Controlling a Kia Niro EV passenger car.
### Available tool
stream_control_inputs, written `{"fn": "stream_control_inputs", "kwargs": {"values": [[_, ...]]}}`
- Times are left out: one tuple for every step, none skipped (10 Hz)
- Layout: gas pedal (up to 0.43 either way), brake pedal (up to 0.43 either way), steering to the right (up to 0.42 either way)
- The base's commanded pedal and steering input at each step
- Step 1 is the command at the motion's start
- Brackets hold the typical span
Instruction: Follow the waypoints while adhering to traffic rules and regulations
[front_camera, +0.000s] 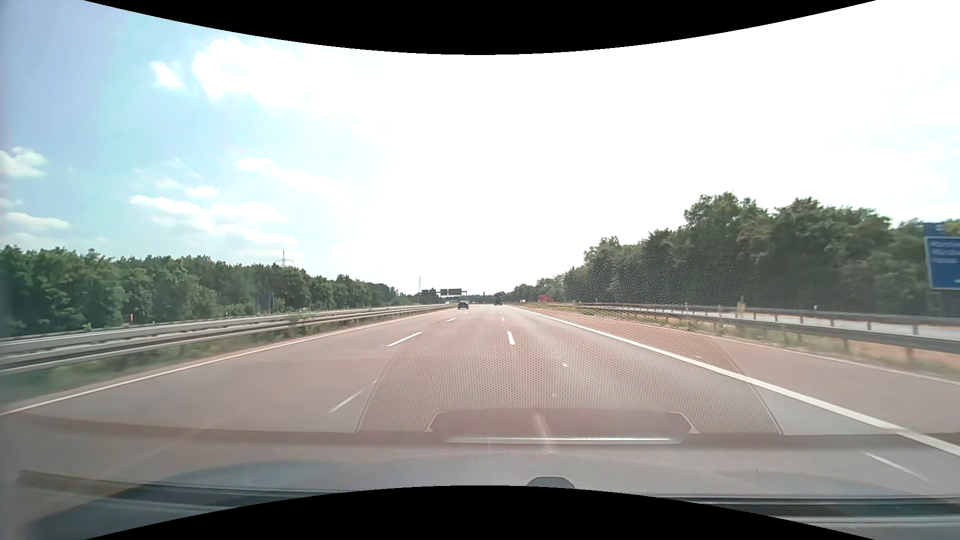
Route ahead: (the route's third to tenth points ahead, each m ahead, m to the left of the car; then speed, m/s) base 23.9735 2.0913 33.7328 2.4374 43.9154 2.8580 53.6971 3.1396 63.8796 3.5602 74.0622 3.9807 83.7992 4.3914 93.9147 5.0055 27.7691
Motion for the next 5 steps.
{"fn": "stream_control_inputs", "kwargs": {"values": [[0.228,0.000,-0.003],[0.228,0.000,-0.003],[0.228,0.000,-0.004],[0.228,0.000,-0.004],[0.228,0.000,-0.004]]}}
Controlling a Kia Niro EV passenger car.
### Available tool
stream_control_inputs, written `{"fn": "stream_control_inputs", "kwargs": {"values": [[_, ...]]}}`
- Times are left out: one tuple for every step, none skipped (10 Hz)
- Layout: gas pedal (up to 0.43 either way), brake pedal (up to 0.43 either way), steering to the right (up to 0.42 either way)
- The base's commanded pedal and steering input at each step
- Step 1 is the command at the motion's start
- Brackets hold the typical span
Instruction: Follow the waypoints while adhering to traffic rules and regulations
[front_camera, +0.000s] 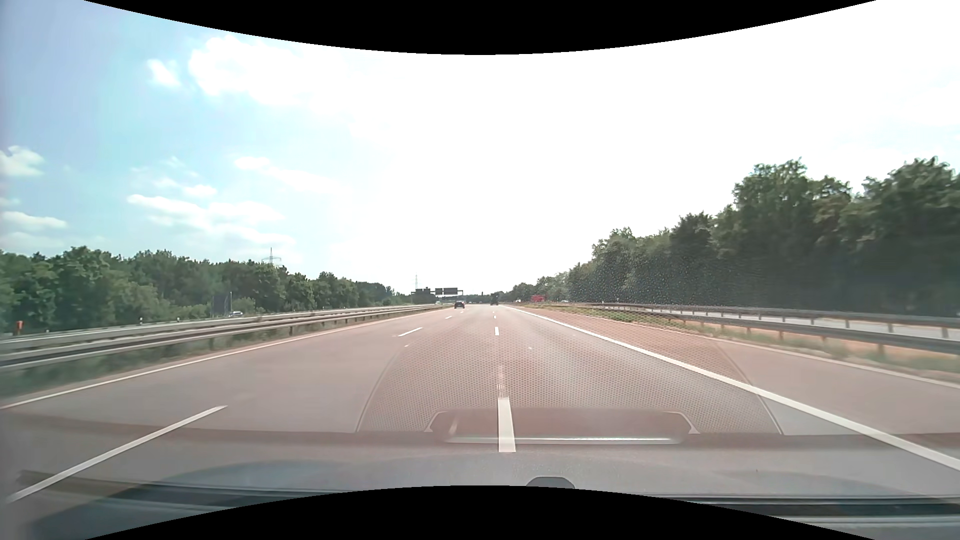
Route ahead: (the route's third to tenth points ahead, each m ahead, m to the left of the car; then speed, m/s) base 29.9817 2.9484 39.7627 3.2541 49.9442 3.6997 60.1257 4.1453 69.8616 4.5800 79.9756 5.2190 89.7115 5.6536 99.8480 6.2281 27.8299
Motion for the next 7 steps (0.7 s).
{"fn": "stream_control_inputs", "kwargs": {"values": [[0.228,0.000,-0.004],[0.228,0.000,-0.004],[0.228,0.000,-0.005],[0.228,0.000,-0.007],[0.228,0.000,-0.008],[0.228,0.000,-0.008],[0.228,0.000,-0.010]]}}
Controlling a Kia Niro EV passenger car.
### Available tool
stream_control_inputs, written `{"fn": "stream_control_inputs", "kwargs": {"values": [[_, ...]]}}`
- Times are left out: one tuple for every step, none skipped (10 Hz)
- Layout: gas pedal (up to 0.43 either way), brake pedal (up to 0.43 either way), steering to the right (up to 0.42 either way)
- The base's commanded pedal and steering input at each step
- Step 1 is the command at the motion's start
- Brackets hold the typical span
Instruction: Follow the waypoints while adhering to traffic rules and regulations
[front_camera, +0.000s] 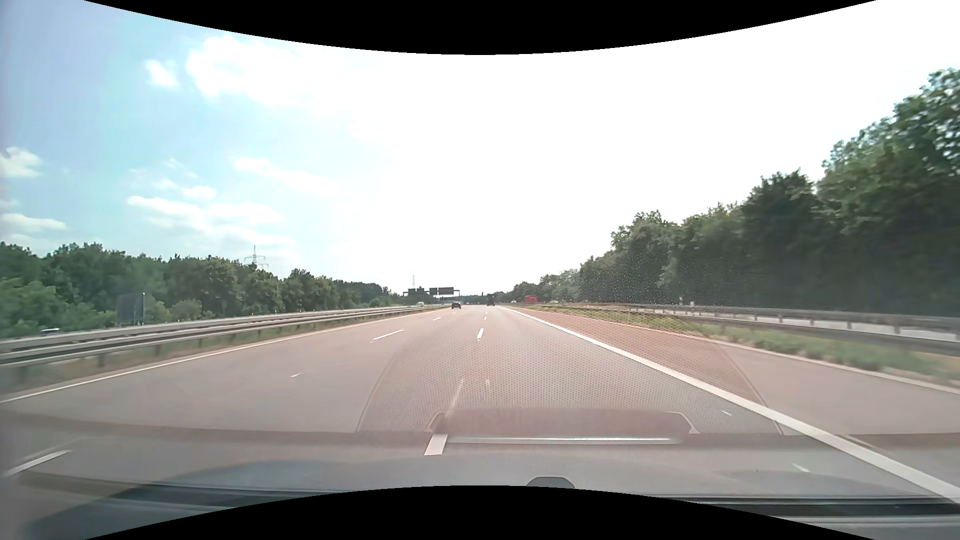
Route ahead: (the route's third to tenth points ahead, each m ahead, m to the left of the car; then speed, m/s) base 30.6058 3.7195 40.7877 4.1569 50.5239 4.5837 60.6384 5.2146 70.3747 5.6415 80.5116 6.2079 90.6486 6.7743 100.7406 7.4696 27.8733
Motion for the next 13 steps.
{"fn": "stream_control_inputs", "kwargs": {"values": [[0.228,0.000,-0.011],[0.228,0.000,-0.011],[0.228,0.000,-0.011],[0.228,0.000,-0.011],[0.228,0.000,-0.011],[0.228,0.000,-0.011],[0.228,0.000,-0.011],[0.228,0.000,-0.012],[0.228,0.000,-0.011],[0.228,0.000,-0.011],[0.228,0.000,-0.012],[0.228,0.000,-0.012],[0.228,0.000,-0.011]]}}
